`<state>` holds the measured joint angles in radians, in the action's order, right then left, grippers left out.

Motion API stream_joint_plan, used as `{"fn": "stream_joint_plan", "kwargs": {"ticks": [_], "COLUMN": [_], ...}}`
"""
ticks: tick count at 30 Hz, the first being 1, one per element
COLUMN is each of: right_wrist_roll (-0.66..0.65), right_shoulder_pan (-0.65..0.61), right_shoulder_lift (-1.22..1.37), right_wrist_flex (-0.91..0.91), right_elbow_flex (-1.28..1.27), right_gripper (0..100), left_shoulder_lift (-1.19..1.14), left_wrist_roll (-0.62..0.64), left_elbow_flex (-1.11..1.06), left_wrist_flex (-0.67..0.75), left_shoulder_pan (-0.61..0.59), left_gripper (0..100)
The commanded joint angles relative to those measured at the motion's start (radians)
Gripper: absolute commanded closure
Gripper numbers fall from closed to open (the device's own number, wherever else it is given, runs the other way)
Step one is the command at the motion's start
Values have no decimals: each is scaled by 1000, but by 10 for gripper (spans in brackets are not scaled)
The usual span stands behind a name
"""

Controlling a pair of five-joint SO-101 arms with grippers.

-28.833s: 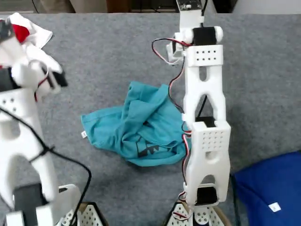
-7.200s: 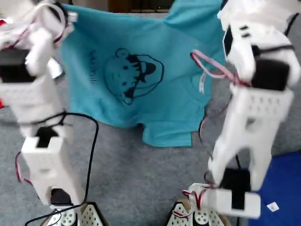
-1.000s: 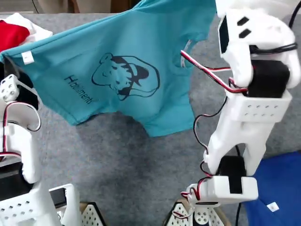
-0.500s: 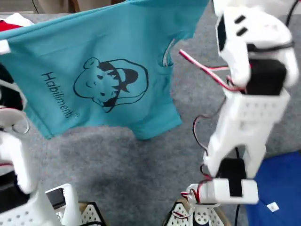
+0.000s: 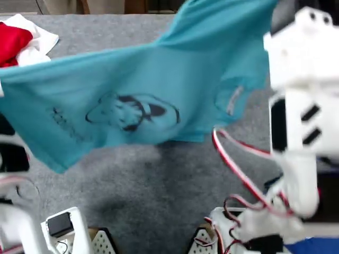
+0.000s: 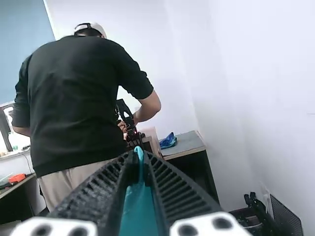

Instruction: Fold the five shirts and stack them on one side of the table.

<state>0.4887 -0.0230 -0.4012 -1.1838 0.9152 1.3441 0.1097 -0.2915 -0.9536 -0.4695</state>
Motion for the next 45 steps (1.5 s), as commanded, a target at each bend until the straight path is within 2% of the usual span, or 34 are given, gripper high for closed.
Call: {"fn": "stream_joint_plan", "kwargs": {"ticks": [1,10,17,25,32,39,45], "right_wrist_roll": [-6,-14,-103,-146,-143,-143,-146], "right_shoulder_pan": [19,22,19,16,16,15,21], "right_shoulder_lift": [-77,-176,-131,-108,-99,-97,-99], "right_wrist_flex": [-5,61,170,190,196,226,417], "right_elbow_flex": [41,33,39,25,-94,-263,-529], "right_gripper": [993,993,993,993,993,993,993], "left_shoulder_lift": [42,104,104,107,104,104,102], "left_wrist_roll": [3,5,5,5,3,-2,-3], "left_elbow_flex": [64,114,103,-28,-114,-324,-473], "left_wrist_flex": [-61,-74,-80,-74,-66,150,334], "left_shoulder_pan": [-8,-9,-9,-8,-8,-8,-8], "left_gripper": [981,981,981,981,981,981,980]}}
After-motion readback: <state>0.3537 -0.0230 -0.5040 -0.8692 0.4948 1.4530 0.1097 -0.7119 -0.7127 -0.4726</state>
